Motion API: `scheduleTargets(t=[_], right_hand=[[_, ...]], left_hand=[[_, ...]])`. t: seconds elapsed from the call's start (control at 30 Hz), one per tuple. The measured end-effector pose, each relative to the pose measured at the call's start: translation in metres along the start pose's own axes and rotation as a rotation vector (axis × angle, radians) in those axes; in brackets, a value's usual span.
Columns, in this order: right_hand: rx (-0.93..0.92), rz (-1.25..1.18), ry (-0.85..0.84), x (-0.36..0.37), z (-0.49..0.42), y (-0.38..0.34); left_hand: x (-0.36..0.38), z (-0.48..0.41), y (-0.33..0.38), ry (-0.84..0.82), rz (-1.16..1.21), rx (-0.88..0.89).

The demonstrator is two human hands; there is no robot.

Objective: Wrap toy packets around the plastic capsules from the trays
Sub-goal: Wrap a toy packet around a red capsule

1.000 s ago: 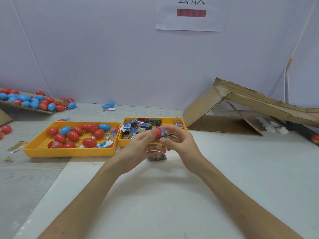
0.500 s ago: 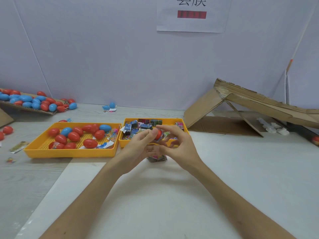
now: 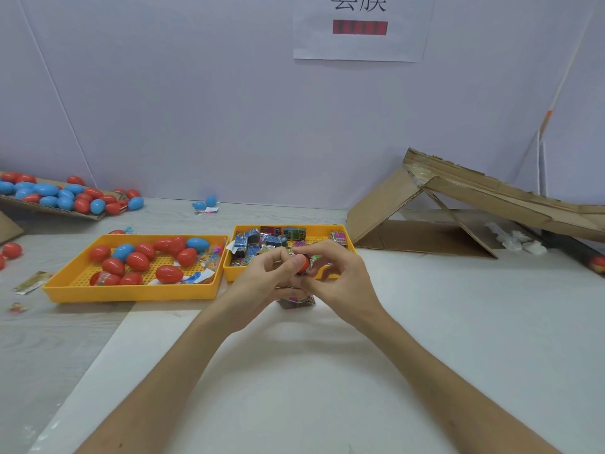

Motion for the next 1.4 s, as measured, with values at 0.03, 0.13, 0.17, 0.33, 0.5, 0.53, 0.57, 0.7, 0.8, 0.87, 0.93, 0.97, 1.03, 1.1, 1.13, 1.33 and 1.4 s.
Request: scheduleTargets(t=[0.03, 0.13, 0.17, 0.33, 0.5, 0.53, 0.57, 0.7, 0.8, 0.87, 0.93, 0.97, 1.03, 1.1, 1.13, 1.33, 1.4], right_hand=[[0.005, -0.012, 0.001, 0.0, 0.0, 0.0], [0.02, -0.048, 0.004, 0.0, 0.0, 0.001], [0.025, -0.057, 0.006, 0.0, 0.0, 0.001], [0.03, -0.077, 0.003, 0.0, 0.0, -0.001], [0.045, -0.071, -0.002, 0.0, 0.001, 0.001], [0.046, -0.064, -0.002, 0.0, 0.001, 0.001], [0.043, -0.058, -0.001, 0.0, 0.001, 0.002], [0.048, -0.074, 0.021, -0.001, 0.001, 0.0], [0.059, -0.078, 0.055, -0.008, -0.001, 0.001], [0.07, -0.076, 0.056, -0.01, -0.001, 0.001], [0.069, -0.083, 0.042, -0.008, -0.001, 0.001], [0.064, -0.079, 0.031, -0.006, 0.0, 0.001], [0.057, -0.068, 0.016, -0.004, 0.0, 0.001], [0.056, -0.056, 0.022, -0.005, 0.0, 0.001], [0.056, -0.051, 0.021, -0.005, -0.001, 0.002], [0.128, -0.128, 0.005, -0.007, -0.003, 0.007], [0.159, -0.164, 0.011, -0.009, -0.003, 0.01]], left_hand=[[0.0, 0.0, 0.0, -0.002, -0.007, 0.006], [0.0, 0.001, 0.0, 0.007, -0.032, 0.015], [0.0, 0.001, 0.0, 0.01, -0.034, 0.015], [0.0, 0.001, 0.0, 0.008, -0.02, 0.011], [0.001, 0.001, 0.002, 0.019, 0.005, 0.001], [0.001, 0.001, 0.002, 0.027, 0.004, -0.001], [0.0, 0.001, 0.002, 0.035, -0.001, -0.004], [0.001, 0.002, 0.002, 0.036, 0.048, -0.011], [-0.001, 0.002, 0.006, 0.028, 0.115, 0.002], [-0.004, 0.003, 0.008, 0.038, 0.097, 0.027], [-0.005, 0.003, 0.008, 0.041, 0.086, 0.04], [-0.006, 0.003, 0.008, 0.041, 0.082, 0.047], [-0.007, 0.003, 0.008, 0.052, 0.067, 0.06], [-0.009, 0.003, 0.008, 0.086, 0.042, 0.077], [-0.01, 0.003, 0.008, 0.105, 0.024, 0.087], [-0.016, 0.002, 0.009, 0.2, -0.036, 0.132], [-0.017, 0.002, 0.008, 0.208, -0.054, 0.131]])
Point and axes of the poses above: each hand's wrist, its own z-axis away from the middle knuckle, its own x-axis out of the palm, y = z × x, the point moved 5 cm from there along -z, towards the middle knuckle, and after that the axes turned 5 degrees about -z, right-handed, at the moved point
